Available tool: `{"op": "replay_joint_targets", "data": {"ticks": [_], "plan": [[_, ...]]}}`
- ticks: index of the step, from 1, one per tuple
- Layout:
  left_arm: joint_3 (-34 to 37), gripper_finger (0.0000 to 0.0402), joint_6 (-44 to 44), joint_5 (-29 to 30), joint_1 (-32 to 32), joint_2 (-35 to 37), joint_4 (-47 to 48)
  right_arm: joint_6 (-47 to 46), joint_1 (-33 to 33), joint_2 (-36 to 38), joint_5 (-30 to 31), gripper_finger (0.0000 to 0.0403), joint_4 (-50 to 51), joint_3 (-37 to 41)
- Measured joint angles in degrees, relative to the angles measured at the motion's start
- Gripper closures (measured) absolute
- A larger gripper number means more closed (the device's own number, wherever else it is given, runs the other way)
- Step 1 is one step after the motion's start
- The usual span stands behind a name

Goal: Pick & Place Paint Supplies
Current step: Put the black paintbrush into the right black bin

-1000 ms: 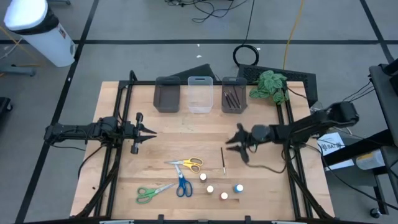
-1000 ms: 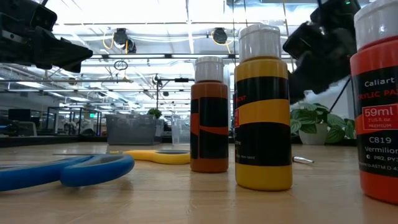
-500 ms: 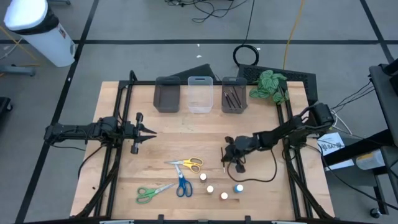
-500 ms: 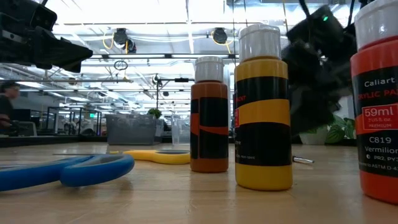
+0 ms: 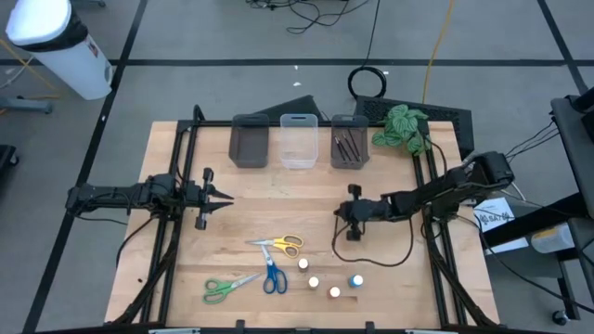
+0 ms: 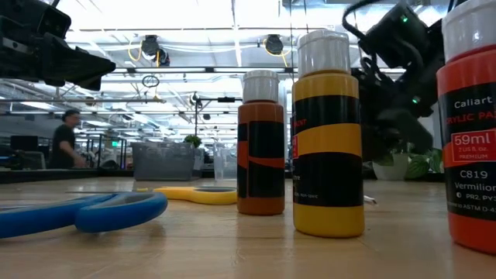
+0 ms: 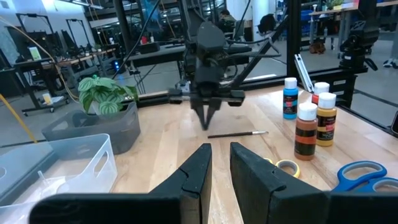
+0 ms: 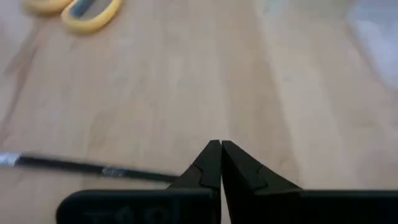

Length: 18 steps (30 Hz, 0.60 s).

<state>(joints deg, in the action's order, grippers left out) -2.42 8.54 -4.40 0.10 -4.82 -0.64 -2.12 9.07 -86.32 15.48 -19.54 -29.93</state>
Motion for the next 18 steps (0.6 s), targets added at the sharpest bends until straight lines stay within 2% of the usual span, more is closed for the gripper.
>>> {"op": "replay_joint_targets", "data": {"ticks": [2, 7, 10, 15, 18], "plan": [[-0.01, 0.033, -0.01, 0.0, 0.0, -0.02, 0.02, -0.04, -0.15, 0.01, 0.17, 0.0391, -0.92, 0.0], [-0.02, 0.033, -0.02, 0.0, -0.01, 0.0, 0.0, -1.34, -2.01, -1.44, -5.02, 0.035, -3.57, -0.02], [0.0, 0.033, -0.01, 0.0, 0.0, 0.0, 0.0, -1.09, -2.71, -3.41, -5.05, 0.0335, -4.18, 0.09], [0.0, 0.033, -0.01, 0.0, -0.01, 0.0, 0.01, 1.12, -3.1, -7.36, -6.13, 0.0341, -7.58, -0.02], [-0.01, 0.033, -0.02, 0.0, 0.0, 0.0, 0.01, 0.05, -3.12, -7.17, -6.22, 0.0354, -4.37, -0.13]]}}
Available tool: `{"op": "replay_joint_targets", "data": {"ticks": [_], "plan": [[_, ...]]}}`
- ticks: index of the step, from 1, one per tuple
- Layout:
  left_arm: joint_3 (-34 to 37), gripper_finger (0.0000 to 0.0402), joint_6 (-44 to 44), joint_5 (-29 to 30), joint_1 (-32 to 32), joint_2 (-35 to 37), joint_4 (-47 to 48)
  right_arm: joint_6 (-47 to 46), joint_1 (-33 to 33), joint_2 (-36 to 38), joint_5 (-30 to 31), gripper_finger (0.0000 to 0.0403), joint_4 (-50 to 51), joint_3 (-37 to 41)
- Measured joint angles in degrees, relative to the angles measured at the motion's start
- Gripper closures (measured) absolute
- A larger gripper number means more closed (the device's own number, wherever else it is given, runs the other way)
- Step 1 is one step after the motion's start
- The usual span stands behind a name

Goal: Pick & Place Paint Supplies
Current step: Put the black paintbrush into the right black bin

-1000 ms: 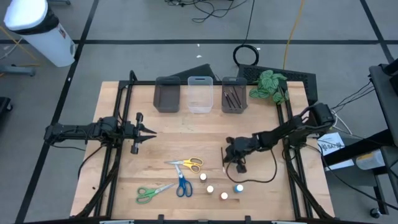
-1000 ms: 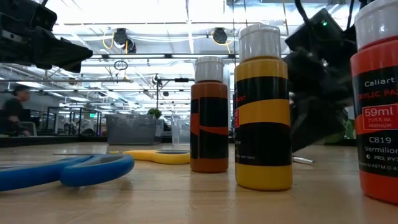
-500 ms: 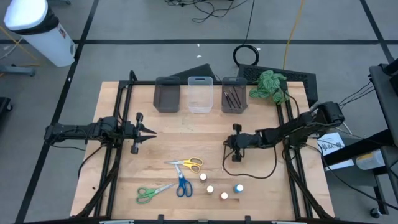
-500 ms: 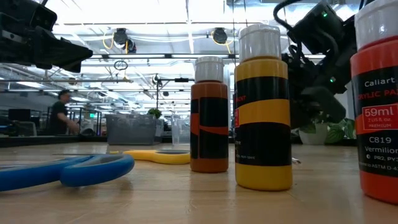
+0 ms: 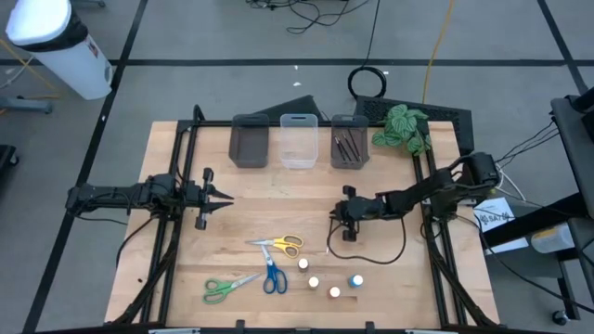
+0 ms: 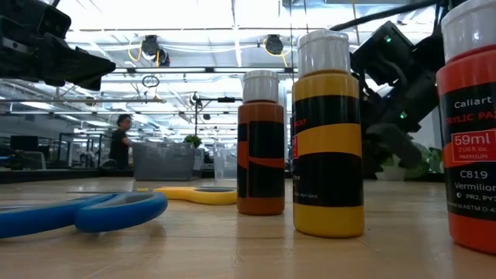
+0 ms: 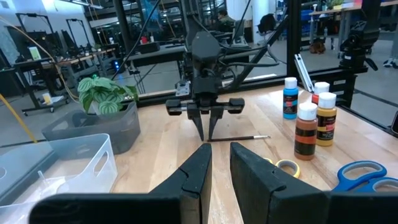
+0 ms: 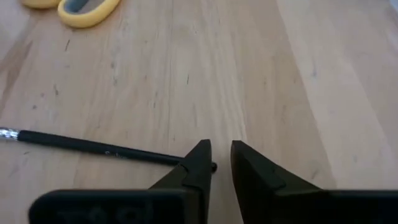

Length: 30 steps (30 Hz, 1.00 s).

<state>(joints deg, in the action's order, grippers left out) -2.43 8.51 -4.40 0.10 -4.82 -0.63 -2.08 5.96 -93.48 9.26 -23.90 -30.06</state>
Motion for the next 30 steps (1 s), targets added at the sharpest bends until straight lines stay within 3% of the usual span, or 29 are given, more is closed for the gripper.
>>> {"op": "replay_joint_targets", "data": {"ticks": [8, 13, 18, 22, 26, 30], "plan": [[0.01, 0.033, 0.01, 0.0, -0.01, 0.0, -0.01, -9.09, -0.74, 7.45, -0.07, 0.0397, 15.57, 0.02], [-0.01, 0.033, 0.0, 0.0, -0.01, 0.0, -0.01, -17.2, -0.71, 13.35, 0.74, 0.04, 26.5, 0.14], [0.01, 0.033, 0.0, 0.0, 0.0, -0.02, 0.01, -24.45, -0.74, 18.6, 10.3, 0.0402, 34.22, 0.35], [0.01, 0.033, 0.0, 0.0, 0.0, -0.02, 0.01, -26.35, -0.74, 20.82, 16.22, 0.0402, 32.8, 0.64], [-0.01, 0.033, 0.02, 0.0, 0.0, 0.0, -0.01, -23.98, -0.63, 22.19, 14.77, 0.0402, 31.75, 0.87], [0.01, 0.033, 0.01, 0.0, 0.0, -0.02, -0.02, -23.68, -0.61, 25.64, 6.41, 0.04, 35.34, 0.9]]}}
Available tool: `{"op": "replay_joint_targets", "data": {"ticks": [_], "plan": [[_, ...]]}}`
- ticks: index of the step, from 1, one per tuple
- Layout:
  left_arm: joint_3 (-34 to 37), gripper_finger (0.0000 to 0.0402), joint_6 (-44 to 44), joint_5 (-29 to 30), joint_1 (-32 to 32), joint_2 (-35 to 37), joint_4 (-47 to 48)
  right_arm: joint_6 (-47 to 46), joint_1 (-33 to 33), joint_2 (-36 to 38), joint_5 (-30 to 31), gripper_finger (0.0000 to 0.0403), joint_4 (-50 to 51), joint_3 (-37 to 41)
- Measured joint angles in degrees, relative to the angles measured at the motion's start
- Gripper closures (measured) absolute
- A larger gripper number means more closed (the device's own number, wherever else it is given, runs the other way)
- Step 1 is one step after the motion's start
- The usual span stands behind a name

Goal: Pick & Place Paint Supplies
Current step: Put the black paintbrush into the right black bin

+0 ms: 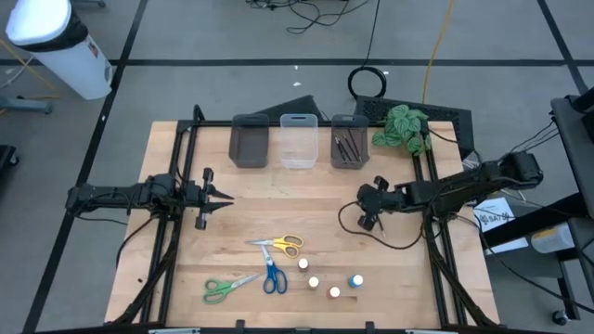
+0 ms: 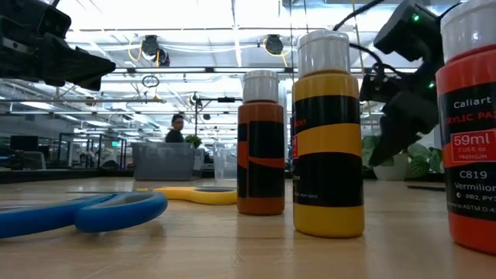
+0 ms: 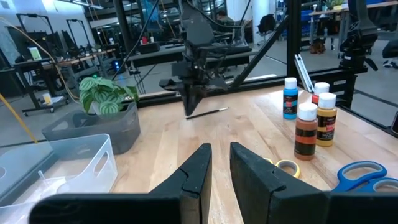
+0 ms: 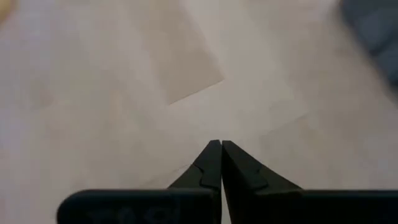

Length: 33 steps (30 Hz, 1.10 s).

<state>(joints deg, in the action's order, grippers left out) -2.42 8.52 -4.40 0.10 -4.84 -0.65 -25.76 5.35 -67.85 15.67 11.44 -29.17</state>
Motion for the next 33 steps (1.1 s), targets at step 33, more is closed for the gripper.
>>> {"op": "replay_joint_targets", "data": {"ticks": [33], "plan": [[-0.01, 0.033, 0.0, 0.0, 0.0, 0.02, 0.01, -31.11, 11.48, 4.16, -9.29, 0.0403, 31.92, -0.58]]}}
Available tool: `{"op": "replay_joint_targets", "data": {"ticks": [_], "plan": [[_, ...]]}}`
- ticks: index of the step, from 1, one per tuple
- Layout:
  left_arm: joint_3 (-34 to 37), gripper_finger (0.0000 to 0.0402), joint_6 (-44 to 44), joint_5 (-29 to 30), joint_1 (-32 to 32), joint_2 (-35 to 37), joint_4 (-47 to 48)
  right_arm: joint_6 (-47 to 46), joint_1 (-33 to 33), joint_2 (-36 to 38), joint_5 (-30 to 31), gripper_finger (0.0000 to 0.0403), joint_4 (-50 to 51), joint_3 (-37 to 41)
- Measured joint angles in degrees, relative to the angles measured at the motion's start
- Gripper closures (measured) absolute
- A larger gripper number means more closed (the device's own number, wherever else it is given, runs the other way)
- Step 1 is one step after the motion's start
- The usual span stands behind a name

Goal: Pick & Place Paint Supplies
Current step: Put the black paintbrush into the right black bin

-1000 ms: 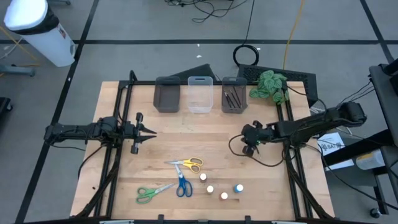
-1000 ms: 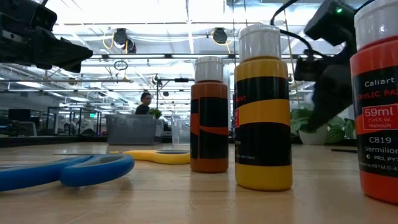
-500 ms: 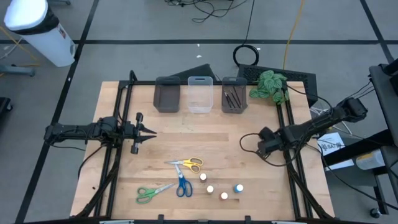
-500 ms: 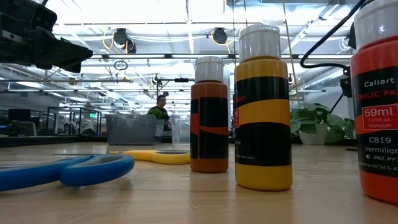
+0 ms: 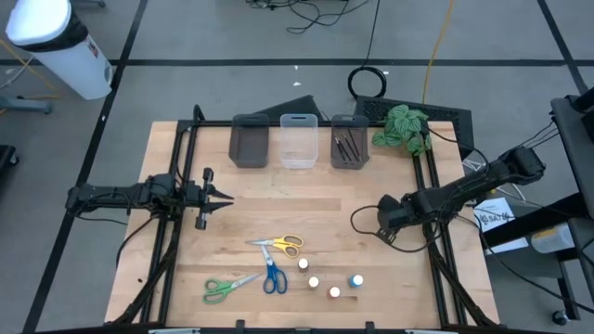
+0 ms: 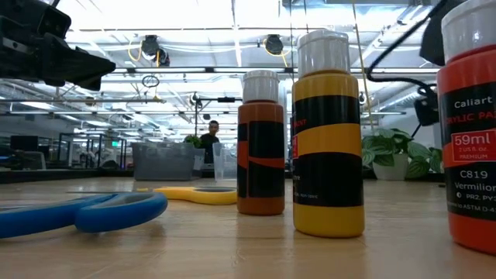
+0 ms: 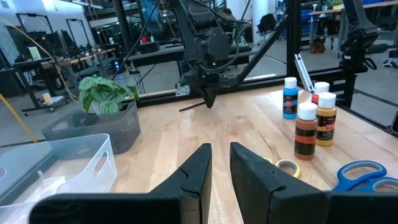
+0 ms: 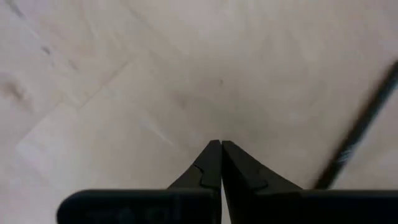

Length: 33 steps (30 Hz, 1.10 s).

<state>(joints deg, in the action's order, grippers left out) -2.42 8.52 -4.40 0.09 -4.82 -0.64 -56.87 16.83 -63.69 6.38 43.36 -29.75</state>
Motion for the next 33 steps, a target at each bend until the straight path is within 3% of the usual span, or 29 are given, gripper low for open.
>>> {"op": "replay_joint_targets", "data": {"ticks": [6, 8, 14, 18, 24, 28, 33], "plan": [[0.01, 0.033, 0.01, 0.0, -0.02, -0.02, 0.02, -0.62, -4.81, -0.01, 13.18, 0.0403, 17.65, -5.41], [-0.01, 0.033, -0.01, 0.0, -0.01, -0.02, 0.0, -0.63, -7.02, 0.01, 12.9, 0.0403, 21.49, -6.61], [-0.01, 0.033, 0.0, 0.0, -0.01, -0.01, 0.0, 3.09, -10.83, -1.9, -0.57, 0.0403, 18.45, -4.41], [0.0, 0.033, 0.0, 0.0, 0.0, 0.0, 0.01, 5.18, -10.46, -6.25, -4.31, 0.0403, 18.28, -4.41], [0.0, 0.033, -0.01, 0.0, 0.0, -0.02, 0.0, 8.6, -10.83, -13.49, -13.82, 0.0403, 16.88, -4.54], [-0.01, 0.033, 0.01, 0.0, 0.0, 0.0, 0.0, 9.88, -10.7, -16.26, -22.33, 0.0403, 10.81, -4.6], [0.01, 0.033, 0.01, 0.0, 0.0, 0.0, 0.0, 13.58, -11.01, -16.17, -24.25, 0.0403, 0.37, -4.8]]}}
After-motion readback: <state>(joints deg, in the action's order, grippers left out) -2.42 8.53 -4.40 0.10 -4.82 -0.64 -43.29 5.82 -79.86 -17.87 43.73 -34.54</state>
